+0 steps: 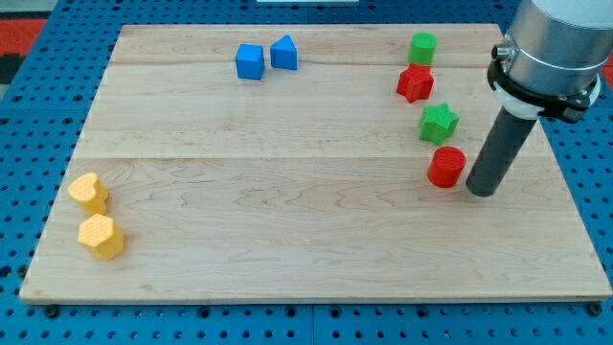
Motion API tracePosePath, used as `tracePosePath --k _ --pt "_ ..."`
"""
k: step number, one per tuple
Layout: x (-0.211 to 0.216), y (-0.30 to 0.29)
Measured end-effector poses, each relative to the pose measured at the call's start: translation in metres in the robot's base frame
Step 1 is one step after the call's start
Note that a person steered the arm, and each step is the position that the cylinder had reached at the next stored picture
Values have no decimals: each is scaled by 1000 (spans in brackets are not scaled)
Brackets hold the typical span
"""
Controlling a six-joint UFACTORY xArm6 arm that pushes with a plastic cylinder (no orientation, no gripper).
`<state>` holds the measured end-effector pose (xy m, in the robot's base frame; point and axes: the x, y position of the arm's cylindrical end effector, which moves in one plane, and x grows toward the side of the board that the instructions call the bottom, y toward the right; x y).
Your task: Point your arm at blue triangle
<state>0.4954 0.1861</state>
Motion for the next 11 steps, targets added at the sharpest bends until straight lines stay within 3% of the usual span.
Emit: tracePosePath --k 2,7,9,11 --pt "11 -115" --pt "9 -113" --pt "-53 -113" --pt "-146 -124"
